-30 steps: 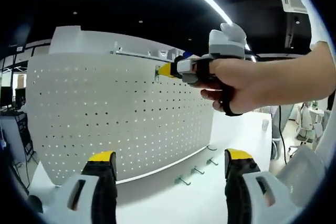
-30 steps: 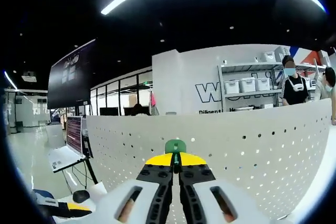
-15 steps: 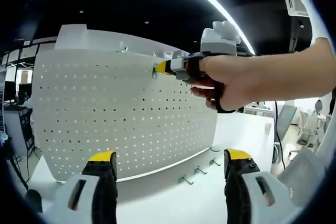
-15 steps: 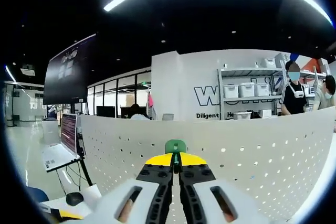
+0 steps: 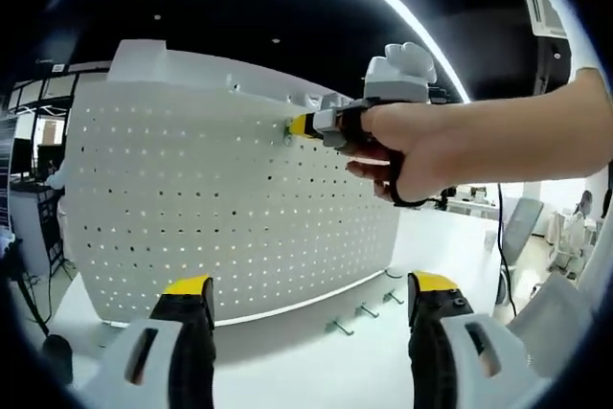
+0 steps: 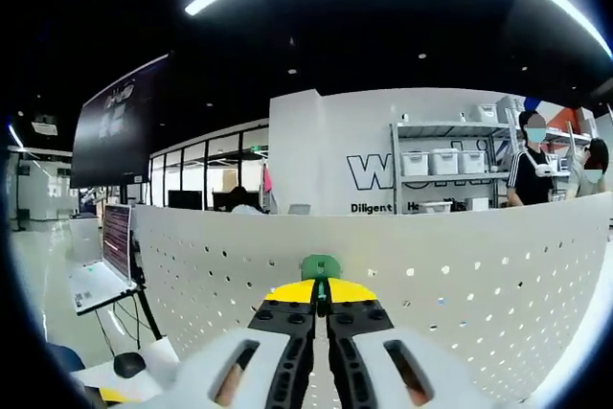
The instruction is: Insert the hook assembly into the mounting plate slot until the hook locks in place.
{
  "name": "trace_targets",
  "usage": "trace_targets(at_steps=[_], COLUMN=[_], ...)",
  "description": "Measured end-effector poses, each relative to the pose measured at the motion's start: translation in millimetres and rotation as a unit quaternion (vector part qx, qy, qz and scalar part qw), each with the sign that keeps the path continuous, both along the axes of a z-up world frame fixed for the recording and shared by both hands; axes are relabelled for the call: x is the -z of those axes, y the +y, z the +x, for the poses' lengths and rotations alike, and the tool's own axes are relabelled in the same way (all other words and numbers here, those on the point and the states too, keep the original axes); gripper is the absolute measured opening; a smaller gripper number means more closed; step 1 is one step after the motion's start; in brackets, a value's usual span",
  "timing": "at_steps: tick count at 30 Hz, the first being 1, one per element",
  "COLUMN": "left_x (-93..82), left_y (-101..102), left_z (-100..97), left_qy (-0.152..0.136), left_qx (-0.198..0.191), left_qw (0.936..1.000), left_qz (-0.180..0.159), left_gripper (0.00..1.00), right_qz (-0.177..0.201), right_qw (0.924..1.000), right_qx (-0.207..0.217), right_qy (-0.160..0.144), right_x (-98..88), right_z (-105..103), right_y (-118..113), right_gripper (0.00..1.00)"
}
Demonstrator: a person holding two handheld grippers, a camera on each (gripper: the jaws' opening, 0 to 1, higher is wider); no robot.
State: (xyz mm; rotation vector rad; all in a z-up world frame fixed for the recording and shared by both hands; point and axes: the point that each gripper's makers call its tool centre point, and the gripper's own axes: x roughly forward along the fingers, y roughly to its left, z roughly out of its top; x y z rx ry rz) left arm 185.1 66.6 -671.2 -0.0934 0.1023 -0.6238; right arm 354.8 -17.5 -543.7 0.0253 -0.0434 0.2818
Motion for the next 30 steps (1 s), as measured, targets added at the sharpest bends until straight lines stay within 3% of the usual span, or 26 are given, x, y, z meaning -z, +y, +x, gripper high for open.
trace_targets(at_steps=[20,29,30], left_x=[3.9,3.5,2.6], left_y=[6,8,8], left_z=[4.7,3.6,3.3], left_qy=[0.012,0.013,0.013], left_qx=[-0.009,-0.009,-0.010], left_qw=[0.9998,0.9998,0.9998], left_qz=[-0.014,-0.009,-0.010], left_gripper=[0.83,0.82,0.82], right_qz=[-0.004,0.005,0.023], right_qw=[0.9997,0.9973,0.9962], right_qx=[0.022,0.074,0.084], right_qy=[0.007,-0.003,0.000], right_x=[7.6,6.2,7.4], right_z=[10,12,13], right_y=[-4,-5,-6], right_gripper=[0.00,0.01,0.01])
